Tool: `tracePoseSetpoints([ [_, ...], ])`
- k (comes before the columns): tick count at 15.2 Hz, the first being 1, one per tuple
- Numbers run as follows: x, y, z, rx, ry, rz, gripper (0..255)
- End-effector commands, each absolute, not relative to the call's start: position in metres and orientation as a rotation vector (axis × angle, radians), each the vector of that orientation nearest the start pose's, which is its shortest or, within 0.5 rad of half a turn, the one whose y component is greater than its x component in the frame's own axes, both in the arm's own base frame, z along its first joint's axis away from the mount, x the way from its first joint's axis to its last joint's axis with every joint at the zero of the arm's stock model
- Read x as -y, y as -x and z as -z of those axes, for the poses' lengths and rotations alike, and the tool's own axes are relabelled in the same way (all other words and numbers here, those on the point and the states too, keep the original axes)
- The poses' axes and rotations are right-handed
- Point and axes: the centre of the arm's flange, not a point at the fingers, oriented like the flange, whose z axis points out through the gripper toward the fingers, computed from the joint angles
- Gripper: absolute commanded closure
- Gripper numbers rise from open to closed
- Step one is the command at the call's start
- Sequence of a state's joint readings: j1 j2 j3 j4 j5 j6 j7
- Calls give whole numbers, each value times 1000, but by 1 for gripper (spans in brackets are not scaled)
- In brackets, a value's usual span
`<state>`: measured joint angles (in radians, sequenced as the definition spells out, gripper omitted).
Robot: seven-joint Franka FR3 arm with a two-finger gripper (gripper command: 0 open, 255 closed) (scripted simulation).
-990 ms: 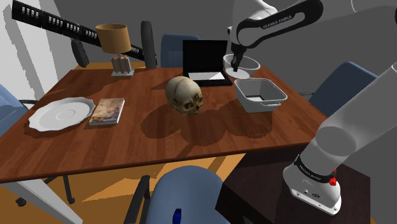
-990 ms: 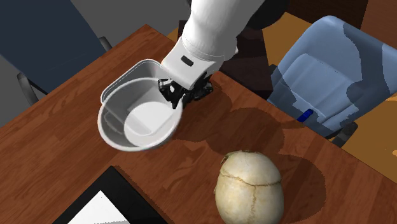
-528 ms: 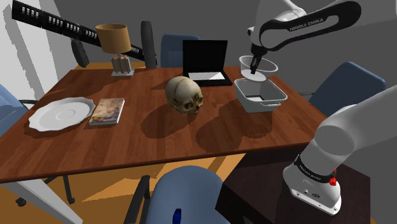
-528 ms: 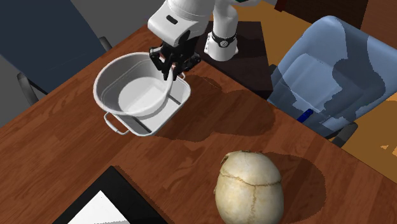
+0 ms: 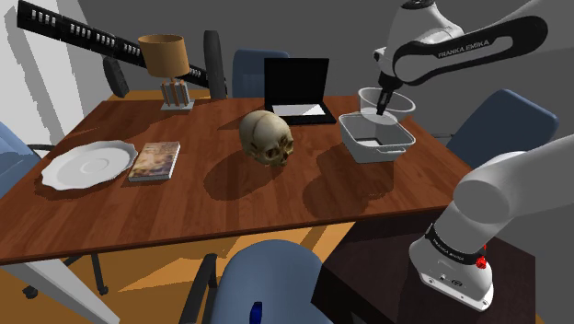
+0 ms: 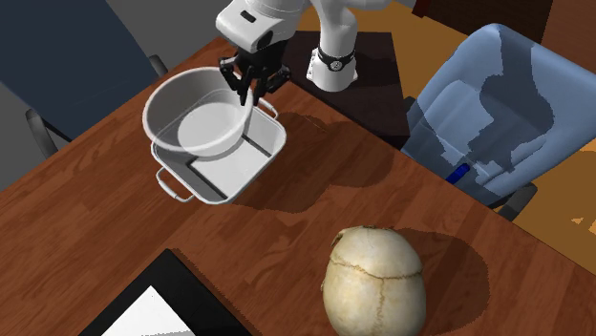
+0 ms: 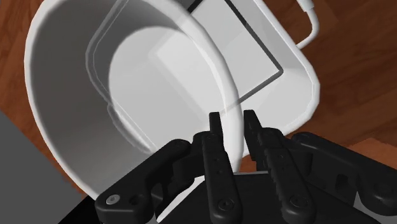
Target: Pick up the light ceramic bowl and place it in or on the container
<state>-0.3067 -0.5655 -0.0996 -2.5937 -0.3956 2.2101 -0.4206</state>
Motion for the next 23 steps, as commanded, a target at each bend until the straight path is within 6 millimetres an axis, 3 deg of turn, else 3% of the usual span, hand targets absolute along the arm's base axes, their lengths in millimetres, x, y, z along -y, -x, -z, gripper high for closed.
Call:
tracePoseSetpoints([
  [1,166,-352,-449,405,3451,100,255],
  [12,166,-352,-393,405,3451,100,255],
  [20,166,-352,-393,405,3451,100,255],
  [21,166,-352,-393,405,3451,100,0],
  [23,166,-352,-393,405,3451,100,0],
])
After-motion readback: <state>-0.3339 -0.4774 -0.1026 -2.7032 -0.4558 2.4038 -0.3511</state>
